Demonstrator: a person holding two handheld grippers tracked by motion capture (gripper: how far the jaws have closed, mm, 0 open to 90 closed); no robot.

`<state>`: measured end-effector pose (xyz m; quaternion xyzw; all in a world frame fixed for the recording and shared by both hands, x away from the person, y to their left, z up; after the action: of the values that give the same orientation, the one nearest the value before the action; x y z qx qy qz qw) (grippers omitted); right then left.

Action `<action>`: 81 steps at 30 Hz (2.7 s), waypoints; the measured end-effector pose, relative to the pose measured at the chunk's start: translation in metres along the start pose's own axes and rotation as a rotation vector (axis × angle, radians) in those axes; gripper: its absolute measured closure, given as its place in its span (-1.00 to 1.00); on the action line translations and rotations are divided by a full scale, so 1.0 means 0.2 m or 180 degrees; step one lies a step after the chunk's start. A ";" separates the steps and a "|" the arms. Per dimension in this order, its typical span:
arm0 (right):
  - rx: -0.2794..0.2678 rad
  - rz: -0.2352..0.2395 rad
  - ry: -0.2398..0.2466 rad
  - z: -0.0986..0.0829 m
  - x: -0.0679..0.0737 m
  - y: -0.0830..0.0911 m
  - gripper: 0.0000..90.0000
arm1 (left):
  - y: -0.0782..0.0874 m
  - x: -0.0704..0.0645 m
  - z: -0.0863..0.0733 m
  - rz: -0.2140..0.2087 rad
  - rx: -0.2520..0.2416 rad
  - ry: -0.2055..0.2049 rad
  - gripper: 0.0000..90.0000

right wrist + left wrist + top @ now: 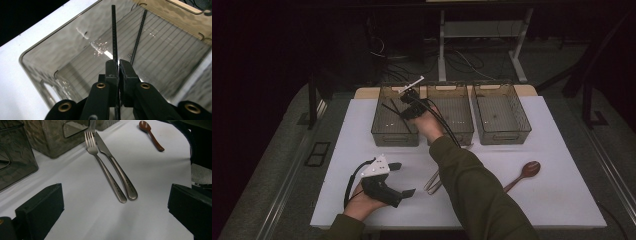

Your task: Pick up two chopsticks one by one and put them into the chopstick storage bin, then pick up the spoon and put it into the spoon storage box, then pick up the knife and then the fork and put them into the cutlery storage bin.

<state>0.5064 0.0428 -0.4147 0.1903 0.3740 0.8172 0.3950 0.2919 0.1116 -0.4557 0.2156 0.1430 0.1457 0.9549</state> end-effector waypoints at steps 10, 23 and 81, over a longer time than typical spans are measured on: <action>-0.0135 0.0015 0.0040 0.06 0.02 -0.01 0.46 | 0.00 0.01 0.01 -0.0015 -0.0016 -0.0004 -1.00; -0.0325 0.0313 0.0087 0.00 -0.01 0.17 -0.01 | -0.01 0.01 0.00 0.0021 0.0014 -0.0003 -1.00; -0.0780 0.0367 0.0064 -1.20 -0.46 0.96 0.03 | 0.00 0.01 -0.01 0.0151 0.0057 0.0042 -1.00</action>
<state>0.3205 -0.2187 -0.4248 0.1536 0.2638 0.8800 0.3640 0.2924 0.1133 -0.4584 0.2265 0.1455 0.1684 0.9482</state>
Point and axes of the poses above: each handheld gripper's, and its own axes: y roughly backward along the jaws, z roughly out of its top, x roughly to its left, the point moved 6 cm from there along -y, roughly forward along the jaws, and after that the axes turned 9 degrees about -z, right-handed, at the moved point
